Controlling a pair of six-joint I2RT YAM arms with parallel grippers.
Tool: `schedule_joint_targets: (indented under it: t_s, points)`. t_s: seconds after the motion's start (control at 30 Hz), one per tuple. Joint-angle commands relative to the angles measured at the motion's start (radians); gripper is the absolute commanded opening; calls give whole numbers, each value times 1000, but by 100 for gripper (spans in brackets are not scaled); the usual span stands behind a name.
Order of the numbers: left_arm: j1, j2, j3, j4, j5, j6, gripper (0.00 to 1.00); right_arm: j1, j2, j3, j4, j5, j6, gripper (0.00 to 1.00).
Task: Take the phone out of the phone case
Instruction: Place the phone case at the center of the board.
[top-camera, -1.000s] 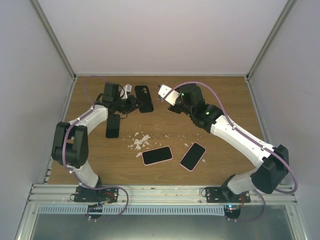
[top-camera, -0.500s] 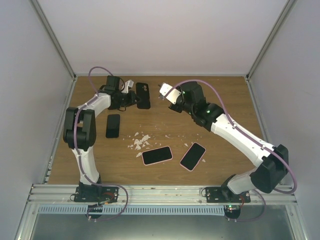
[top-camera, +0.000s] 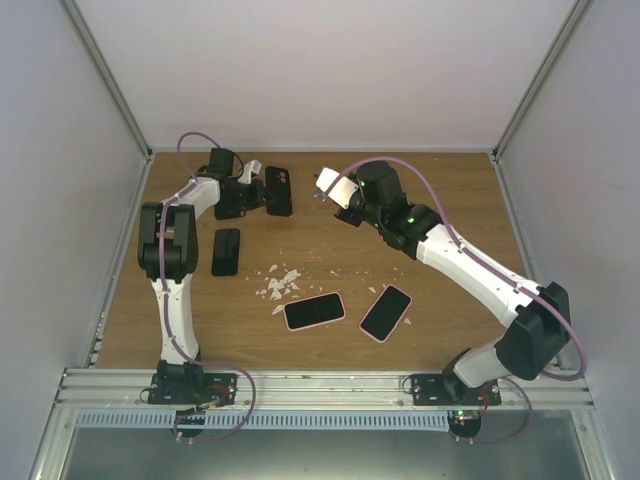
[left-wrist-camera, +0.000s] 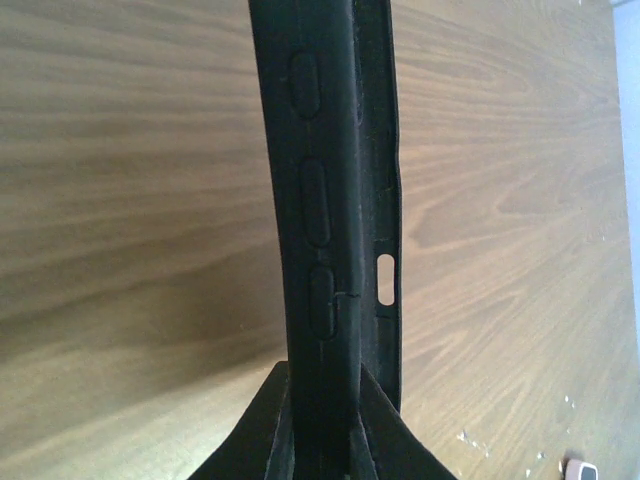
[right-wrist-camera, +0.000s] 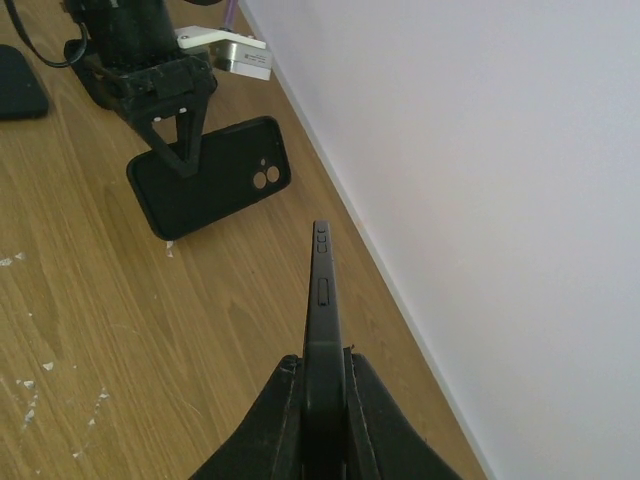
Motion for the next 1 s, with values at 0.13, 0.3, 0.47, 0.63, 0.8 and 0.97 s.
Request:
schedule_joint_targets:
  t_s: [0.13, 0.3, 0.47, 0.63, 0.8, 0.97]
  points:
    - [21, 91, 108, -29, -8, 54, 0, -6, 13, 45, 33, -18, 24, 1]
    - [25, 136, 153, -48, -33, 66, 0, -5, 31, 60, 29, -25, 30, 1]
    - [27, 165, 174, -52, -79, 66, 2, -6, 44, 73, 20, -34, 32, 0]
    - [29, 182, 201, -86, -114, 75, 17, -6, 42, 75, 15, -38, 30, 0]
    - [29, 150, 203, -107, -116, 75, 36, -5, 32, 77, 9, -45, 21, 0]
    - [28, 82, 187, -113, -120, 78, 58, -7, 18, 77, 6, -47, 4, 0]
